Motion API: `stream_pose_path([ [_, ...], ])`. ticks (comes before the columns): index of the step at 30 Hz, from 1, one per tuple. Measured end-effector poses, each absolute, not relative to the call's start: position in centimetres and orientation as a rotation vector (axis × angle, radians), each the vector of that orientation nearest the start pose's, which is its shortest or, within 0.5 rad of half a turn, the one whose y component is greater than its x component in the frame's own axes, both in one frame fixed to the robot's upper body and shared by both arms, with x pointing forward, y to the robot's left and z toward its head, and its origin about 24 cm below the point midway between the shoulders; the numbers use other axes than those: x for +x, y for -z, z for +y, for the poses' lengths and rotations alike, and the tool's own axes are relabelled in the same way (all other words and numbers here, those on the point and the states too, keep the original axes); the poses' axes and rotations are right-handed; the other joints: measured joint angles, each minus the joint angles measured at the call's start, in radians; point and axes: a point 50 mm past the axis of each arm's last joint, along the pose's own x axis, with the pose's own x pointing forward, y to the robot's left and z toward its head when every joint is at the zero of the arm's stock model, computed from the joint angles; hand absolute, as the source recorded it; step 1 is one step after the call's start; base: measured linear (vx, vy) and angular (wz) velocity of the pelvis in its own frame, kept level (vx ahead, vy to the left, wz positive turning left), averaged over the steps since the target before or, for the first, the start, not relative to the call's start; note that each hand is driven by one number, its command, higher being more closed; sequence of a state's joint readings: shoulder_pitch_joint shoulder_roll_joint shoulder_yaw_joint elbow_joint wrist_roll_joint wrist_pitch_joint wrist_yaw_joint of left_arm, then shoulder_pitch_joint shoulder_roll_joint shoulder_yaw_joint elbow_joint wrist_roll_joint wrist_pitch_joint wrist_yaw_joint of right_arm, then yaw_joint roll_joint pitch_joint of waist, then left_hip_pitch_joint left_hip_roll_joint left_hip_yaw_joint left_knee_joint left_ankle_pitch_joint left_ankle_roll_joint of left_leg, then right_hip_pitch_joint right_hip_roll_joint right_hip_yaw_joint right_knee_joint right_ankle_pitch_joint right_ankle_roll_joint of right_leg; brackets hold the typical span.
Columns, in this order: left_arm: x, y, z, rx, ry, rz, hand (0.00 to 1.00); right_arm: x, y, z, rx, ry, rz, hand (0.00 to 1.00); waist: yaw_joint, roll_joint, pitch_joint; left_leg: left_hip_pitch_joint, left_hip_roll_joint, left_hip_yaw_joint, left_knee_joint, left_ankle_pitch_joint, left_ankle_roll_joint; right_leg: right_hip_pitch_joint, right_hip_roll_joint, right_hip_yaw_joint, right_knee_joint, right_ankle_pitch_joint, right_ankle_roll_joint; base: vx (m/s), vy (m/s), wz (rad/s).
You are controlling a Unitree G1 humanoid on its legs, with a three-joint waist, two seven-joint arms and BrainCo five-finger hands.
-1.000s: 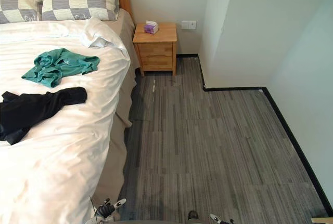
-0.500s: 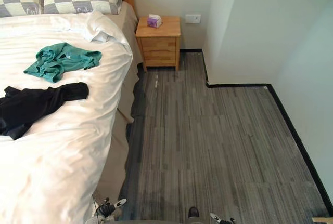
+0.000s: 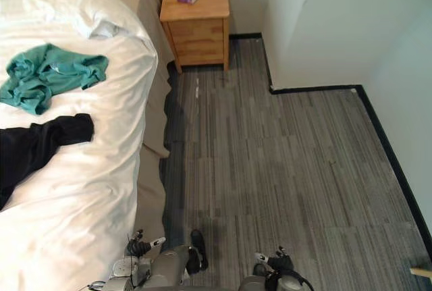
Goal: Tidy the bed and pick cloth on bed and put in laundry
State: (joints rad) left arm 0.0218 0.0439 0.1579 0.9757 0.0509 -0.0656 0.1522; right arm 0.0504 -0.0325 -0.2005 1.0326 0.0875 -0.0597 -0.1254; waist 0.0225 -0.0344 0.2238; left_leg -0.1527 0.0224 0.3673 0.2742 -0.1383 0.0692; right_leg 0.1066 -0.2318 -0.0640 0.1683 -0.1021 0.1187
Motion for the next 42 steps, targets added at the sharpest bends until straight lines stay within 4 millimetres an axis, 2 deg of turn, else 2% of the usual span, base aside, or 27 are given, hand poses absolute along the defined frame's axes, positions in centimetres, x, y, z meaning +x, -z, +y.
stream_pose_path([
  [2, 13.2, 14.6, 19.9, 0.114, -0.272, 0.954, 0.00, 11.5, 15.4, -19.4, 0.101, 0.378, 0.995, 0.00, -0.007, -0.005, 0.000, 0.093, -0.006, 0.019, -0.064, -0.016, 0.004, -0.116, -0.006, 0.039, 0.299, 0.012, 0.031, 0.34, 0.155, -0.33],
  [3, 13.2, 14.7, 20.1, 0.160, -0.239, 0.963, 0.00, 11.8, 15.3, -19.3, 0.108, 0.371, 0.978, 0.00, -0.019, -0.011, 0.006, 0.158, -0.017, 0.021, -0.091, -0.040, 0.008, -0.193, -0.017, 0.054, 0.509, 0.042, 0.086, 0.38, 0.116, 0.01],
  [4, 13.2, 14.7, 20.0, 0.188, -0.207, 0.967, 0.00, 12.0, 15.2, -19.2, 0.112, 0.366, 0.971, 0.00, -0.026, -0.015, 0.010, 0.216, -0.023, 0.014, -0.102, -0.065, 0.006, -0.245, -0.025, 0.036, 0.681, 0.035, 0.080, 0.40, 0.087, 0.14],
  [5, 13.1, 14.7, 20.1, 0.195, -0.201, 0.970, 0.00, 12.0, 15.1, -19.3, 0.113, 0.366, 0.966, 0.00, -0.031, -0.016, 0.010, 0.238, -0.023, 0.007, -0.102, -0.077, 0.005, -0.264, -0.030, 0.013, 0.744, 0.019, 0.063, 0.42, 0.045, 0.32],
  [7, 13.0, 14.8, 20.3, 0.207, -0.190, 0.976, 0.00, 12.8, 14.9, -19.4, 0.110, 0.366, 0.942, 0.00, -0.046, -0.007, 0.016, 0.322, -0.015, -0.026, -0.128, -0.095, 0.004, -0.346, -0.029, -0.129, 0.842, -0.095, -0.014, 0.48, -0.019, 0.43],
  [10, 13.3, 14.7, 20.0, 0.199, -0.186, 0.970, 0.00, 14.5, 14.1, -20.0, 0.115, 0.378, 0.879, 0.00, -0.072, 0.046, 0.047, 0.376, 0.047, -0.052, -0.134, -0.096, 0.001, -0.415, 0.054, -0.270, 0.621, -0.155, -0.088, 0.44, -0.108, 0.34],
  [12, 13.5, 14.7, 19.7, 0.192, -0.181, 0.965, 0.00, 15.0, 13.7, -20.4, 0.125, 0.393, 0.849, 0.00, -0.076, 0.066, 0.058, 0.402, 0.077, -0.067, -0.137, -0.095, 0.000, -0.461, 0.111, -0.280, 0.351, -0.104, -0.108, 0.47, -0.182, 0.33],
  [14, 13.1, 14.9, 19.4, 0.188, -0.176, 0.976, 0.00, 15.0, 13.7, -20.5, 0.127, 0.397, 0.849, 0.00, -0.100, 0.044, 0.055, 0.464, 0.077, -0.072, -0.162, -0.101, -0.090, -0.489, 0.125, -0.201, -0.052, 0.114, -0.090, 0.56, -0.268, 0.61],
  [15, 12.9, 15.0, 19.3, 0.188, -0.174, 0.980, 0.00, 14.9, 13.7, -20.6, 0.129, 0.401, 0.850, 0.00, -0.103, 0.035, 0.054, 0.492, 0.078, -0.077, -0.173, -0.111, -0.117, -0.492, 0.127, -0.174, -0.068, 0.209, -0.104, 0.71, -0.345, 0.23],
  [16, 12.6, 15.3, 18.2, 0.156, -0.169, 1.001, 0.00, 15.4, 13.4, -21.4, 0.134, 0.428, 0.835, 0.00, -0.090, 0.093, 0.061, 0.526, 0.127, -0.071, -0.182, -0.108, -0.163, -0.501, 0.185, -0.155, 0.004, 0.264, -0.151, 0.57, -0.277, -0.23],
  [17, 12.7, 15.3, 17.8, 0.138, -0.172, 0.997, 0.00, 15.7, 13.3, -21.4, 0.155, 0.442, 0.823, 0.00, -0.091, 0.095, 0.062, 0.527, 0.135, -0.068, -0.181, -0.053, -0.202, -0.536, 0.191, -0.147, 0.093, 0.208, -0.181, 0.55, -0.280, -0.36],
  [18, 12.7, 15.4, 17.6, 0.127, -0.175, 1.000, 0.00, 15.6, 13.3, -21.4, 0.171, 0.454, 0.820, 0.00, -0.095, 0.090, 0.066, 0.539, 0.135, -0.070, -0.186, -0.011, -0.207, -0.548, 0.189, -0.145, 0.156, 0.166, -0.180, 0.55, -0.357, -0.22],
  [19, 12.4, 15.5, 17.1, 0.116, -0.171, 1.011, 0.00, 15.0, 13.6, -21.5, 0.185, 0.473, 0.835, 0.00, -0.101, 0.089, 0.064, 0.573, 0.150, -0.077, -0.162, 0.077, -0.230, -0.535, 0.197, -0.153, 0.244, 0.079, -0.190, 0.57, -0.374, 0.03],
  [21, 12.4, 15.4, 17.1, 0.092, -0.196, 1.003, 0.00, 14.1, 13.8, -21.8, 0.176, 0.483, 0.858, 0.00, -0.109, 0.096, 0.065, 0.535, 0.203, -0.120, 0.009, 0.165, -0.231, -0.461, 0.229, -0.172, 0.241, 0.004, -0.188, 0.59, -0.367, 0.05],
  [22, 12.5, 15.3, 17.3, 0.076, -0.221, 0.991, 0.00, 13.4, 13.9, -21.9, 0.168, 0.488, 0.867, 0.00, -0.100, 0.105, 0.063, 0.427, 0.254, -0.183, 0.257, 0.272, -0.217, -0.384, 0.260, -0.168, 0.185, -0.021, -0.192, 0.61, -0.272, -0.14],
  [24, 13.0, 14.9, 17.5, 0.063, -0.244, 0.961, 0.00, 13.0, 14.0, -22.0, 0.159, 0.489, 0.873, 0.00, -0.085, 0.111, 0.063, 0.254, 0.297, -0.237, 0.593, 0.259, -0.223, -0.292, 0.299, -0.154, 0.108, -0.036, -0.210, 0.49, -0.137, -0.20],
  [25, 13.6, 14.6, 18.0, 0.061, -0.262, 0.933, 0.00, 12.8, 14.1, -21.8, 0.151, 0.480, 0.885, 0.00, -0.074, 0.099, 0.069, 0.155, 0.311, -0.230, 0.765, 0.194, -0.236, -0.204, 0.306, -0.150, 0.059, -0.047, -0.221, 0.38, -0.086, -0.06],
  [26, 13.8, 14.4, 18.1, 0.058, -0.267, 0.921, 0.00, 12.7, 14.1, -21.7, 0.144, 0.471, 0.888, 0.00, -0.066, 0.092, 0.072, 0.122, 0.311, -0.219, 0.799, 0.168, -0.237, -0.166, 0.305, -0.144, 0.041, -0.052, -0.223, 0.47, -0.099, 0.02],
  [29, 14.4, 13.9, 18.5, 0.034, -0.294, 0.874, 0.00, 12.6, 14.4, -20.3, 0.098, 0.382, 0.918, 0.00, -0.020, 0.067, 0.059, -0.016, 0.306, -0.106, 0.751, 0.024, -0.209, 0.005, 0.284, -0.136, -0.066, -0.076, -0.191, 0.45, -0.068, 0.03],
  [30, 14.6, 13.8, 18.4, 0.024, -0.293, 0.861, 0.00, 12.6, 14.7, -19.8, 0.091, 0.357, 0.940, 0.00, -0.006, 0.057, 0.053, -0.052, 0.280, -0.016, 0.606, -0.031, -0.178, 0.067, 0.260, -0.153, -0.100, -0.088, -0.170, 0.51, 0.000, 0.27],
  [32, 14.7, 13.7, 18.3, 0.032, -0.279, 0.853, 0.00, 12.6, 15.0, -19.6, 0.072, 0.334, 0.968, 0.00, -0.005, 0.045, 0.038, -0.069, 0.201, 0.132, 0.319, -0.035, -0.162, 0.120, 0.218, -0.205, -0.128, -0.116, -0.128, 0.61, 0.037, 0.58],
  [33, 14.5, 14.0, 17.8, 0.039, -0.256, 0.868, 0.00, 12.4, 15.1, -19.7, 0.049, 0.322, 0.983, 0.00, -0.011, 0.057, 0.019, -0.069, 0.179, 0.343, 0.143, 0.031, -0.063, 0.157, 0.211, -0.268, -0.144, -0.147, -0.092, 0.74, 0.074, 1.16],
  [34, 14.3, 14.2, 17.7, 0.046, -0.244, 0.883, 0.00, 11.8, 15.4, -19.6, 0.054, 0.324, 1.010, 0.00, -0.013, 0.046, -0.007, -0.031, 0.156, 0.532, 0.102, 0.002, 0.104, 0.197, 0.207, -0.320, -0.151, -0.178, -0.064, 0.76, 0.065, 1.43],
  [36, 14.3, 14.2, 18.1, 0.053, -0.248, 0.892, 0.00, 11.4, 15.6, -19.3, 0.058, 0.319, 1.036, 0.00, -0.009, 0.005, -0.031, -0.027, 0.091, 0.517, 0.072, -0.069, 0.162, 0.197, 0.179, -0.386, -0.063, -0.187, -0.050, 0.67, 0.048, 1.72],
  [39, 13.7, 14.6, 18.5, 0.074, -0.245, 0.934, 0.00, 11.3, 15.7, -19.6, 0.048, 0.323, 1.043, 0.00, -0.012, 0.004, -0.032, 0.069, 0.044, 0.340, 0.016, -0.101, 0.120, 0.089, 0.101, -0.390, 0.446, -0.163, 0.047, 0.60, 0.049, 1.61],
  [41, 11.5, 15.3, 19.3, 0.085, -0.264, 1.008, 0.00, 11.1, 15.6, -19.9, 0.053, 0.340, 1.037, 0.00, -0.018, 0.022, -0.029, 0.226, 0.033, 0.196, -0.035, -0.114, 0.051, -0.017, 0.031, -0.347, 0.810, -0.161, 0.039, 0.80, -0.089, 1.87],
  [42, 11.3, 15.4, 19.3, 0.087, -0.265, 1.015, 0.00, 11.1, 15.5, -20.1, 0.052, 0.347, 1.030, 0.00, -0.022, 0.022, -0.031, 0.253, 0.033, 0.166, -0.052, -0.110, 0.040, -0.044, 0.015, -0.345, 0.843, -0.164, 0.032, 0.69, -0.193, 1.98],
])
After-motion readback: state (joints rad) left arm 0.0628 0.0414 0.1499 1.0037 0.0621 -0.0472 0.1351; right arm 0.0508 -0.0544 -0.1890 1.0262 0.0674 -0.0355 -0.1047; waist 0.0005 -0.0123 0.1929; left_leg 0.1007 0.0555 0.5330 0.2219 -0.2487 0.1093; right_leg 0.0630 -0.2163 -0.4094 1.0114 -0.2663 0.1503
